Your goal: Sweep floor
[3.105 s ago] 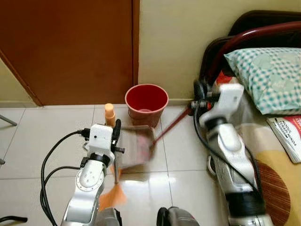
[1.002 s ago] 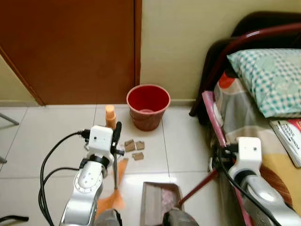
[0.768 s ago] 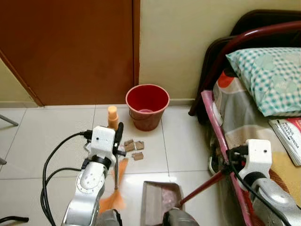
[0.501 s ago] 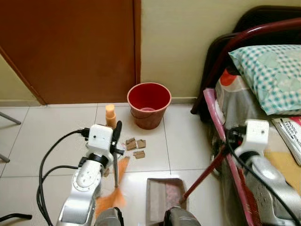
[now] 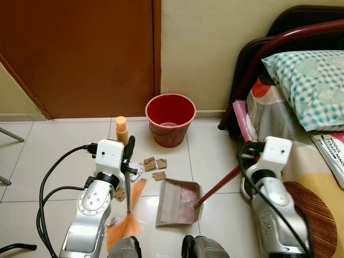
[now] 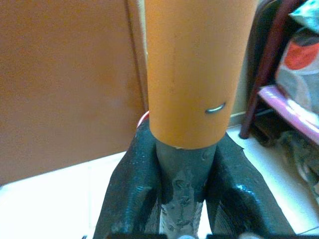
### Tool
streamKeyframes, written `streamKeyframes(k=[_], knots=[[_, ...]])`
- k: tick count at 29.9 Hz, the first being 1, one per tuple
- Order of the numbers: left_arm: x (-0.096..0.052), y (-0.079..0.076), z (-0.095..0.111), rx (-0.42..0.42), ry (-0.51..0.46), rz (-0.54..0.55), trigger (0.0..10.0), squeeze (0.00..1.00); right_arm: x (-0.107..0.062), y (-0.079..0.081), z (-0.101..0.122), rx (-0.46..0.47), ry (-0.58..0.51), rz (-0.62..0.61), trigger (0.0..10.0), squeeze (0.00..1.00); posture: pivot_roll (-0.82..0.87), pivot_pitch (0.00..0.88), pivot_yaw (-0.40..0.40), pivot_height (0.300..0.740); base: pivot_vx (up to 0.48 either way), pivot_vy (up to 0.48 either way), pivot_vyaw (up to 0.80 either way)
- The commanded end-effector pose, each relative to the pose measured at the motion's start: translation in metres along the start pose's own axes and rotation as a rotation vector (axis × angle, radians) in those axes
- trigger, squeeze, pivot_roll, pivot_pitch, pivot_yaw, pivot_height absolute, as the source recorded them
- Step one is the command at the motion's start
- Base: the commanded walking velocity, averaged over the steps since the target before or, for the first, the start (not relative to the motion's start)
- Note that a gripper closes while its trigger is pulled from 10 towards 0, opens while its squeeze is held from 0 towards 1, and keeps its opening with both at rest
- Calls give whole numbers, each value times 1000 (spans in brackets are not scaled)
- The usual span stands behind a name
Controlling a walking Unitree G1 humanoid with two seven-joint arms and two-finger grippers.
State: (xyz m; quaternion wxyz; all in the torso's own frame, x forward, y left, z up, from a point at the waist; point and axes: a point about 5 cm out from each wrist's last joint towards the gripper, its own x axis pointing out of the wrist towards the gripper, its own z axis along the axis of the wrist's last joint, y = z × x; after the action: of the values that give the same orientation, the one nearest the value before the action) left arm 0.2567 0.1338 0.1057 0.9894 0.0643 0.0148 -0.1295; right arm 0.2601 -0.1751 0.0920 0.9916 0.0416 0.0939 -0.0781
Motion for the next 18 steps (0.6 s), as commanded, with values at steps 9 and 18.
streamKeyframes(k=[9, 18], knots=[[15, -9, 31, -16, -87, -67, 10000, 0, 14, -2, -7, -37, 14, 12, 10000, 0, -13, 129, -40, 740, 0, 0, 0], [26, 11, 70, 109, -239, -24, 10000, 0, 25, 2, -8, -46, 11, 7, 10000, 0, 1, 116, -43, 740, 0, 0, 0]])
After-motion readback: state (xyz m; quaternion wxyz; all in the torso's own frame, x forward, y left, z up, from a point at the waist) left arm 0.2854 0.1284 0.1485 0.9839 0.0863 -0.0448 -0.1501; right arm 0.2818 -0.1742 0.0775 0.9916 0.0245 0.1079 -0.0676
